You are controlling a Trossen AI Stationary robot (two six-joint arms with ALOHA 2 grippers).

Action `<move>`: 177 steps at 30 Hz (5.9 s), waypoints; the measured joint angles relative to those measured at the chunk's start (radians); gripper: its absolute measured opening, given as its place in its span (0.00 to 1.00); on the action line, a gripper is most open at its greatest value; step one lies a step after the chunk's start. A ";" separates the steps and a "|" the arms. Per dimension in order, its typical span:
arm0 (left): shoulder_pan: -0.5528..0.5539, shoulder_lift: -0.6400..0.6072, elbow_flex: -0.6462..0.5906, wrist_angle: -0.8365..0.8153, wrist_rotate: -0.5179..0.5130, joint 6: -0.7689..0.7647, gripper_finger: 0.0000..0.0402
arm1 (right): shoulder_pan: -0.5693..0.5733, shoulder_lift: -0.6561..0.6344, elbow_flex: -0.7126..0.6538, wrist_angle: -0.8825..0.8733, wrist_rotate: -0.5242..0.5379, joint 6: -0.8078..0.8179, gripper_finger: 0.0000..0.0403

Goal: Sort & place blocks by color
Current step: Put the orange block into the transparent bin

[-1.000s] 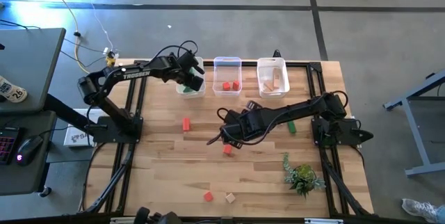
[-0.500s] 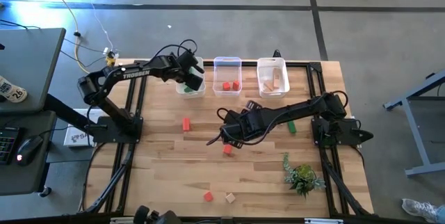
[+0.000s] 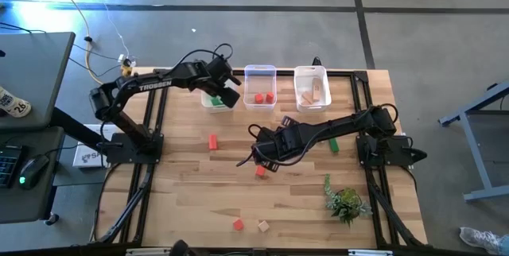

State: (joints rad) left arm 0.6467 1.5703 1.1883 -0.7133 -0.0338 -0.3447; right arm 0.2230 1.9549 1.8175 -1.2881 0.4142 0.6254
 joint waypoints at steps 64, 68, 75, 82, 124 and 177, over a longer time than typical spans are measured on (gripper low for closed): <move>-1.024 -0.202 0.018 -0.217 -0.251 -0.477 0.46 | 0.209 0.001 0.000 0.114 -0.152 -0.404 0.56; -1.066 -0.202 0.018 -0.217 -0.251 -0.510 0.46 | 0.189 0.014 0.001 0.167 -0.164 -0.631 0.56; -1.119 -0.201 0.018 -0.217 -0.251 -0.547 0.46 | 0.136 0.082 0.001 0.191 -0.230 -0.924 0.56; -1.148 -0.201 0.018 -0.218 -0.250 -0.547 0.46 | 0.080 0.159 0.001 0.218 -0.223 -1.124 0.56; -1.142 -0.201 0.018 -0.221 -0.244 -0.552 0.46 | -0.013 0.356 0.005 0.303 -0.316 -1.275 0.53; -1.020 -0.219 0.018 -0.454 -0.607 -0.462 0.46 | -0.382 0.364 0.435 0.096 -0.167 -1.253 0.08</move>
State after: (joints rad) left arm -0.3731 1.3510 1.2064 -1.1670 -0.6411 -0.8069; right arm -0.1589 2.3190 2.2529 -1.1920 0.2474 -0.6273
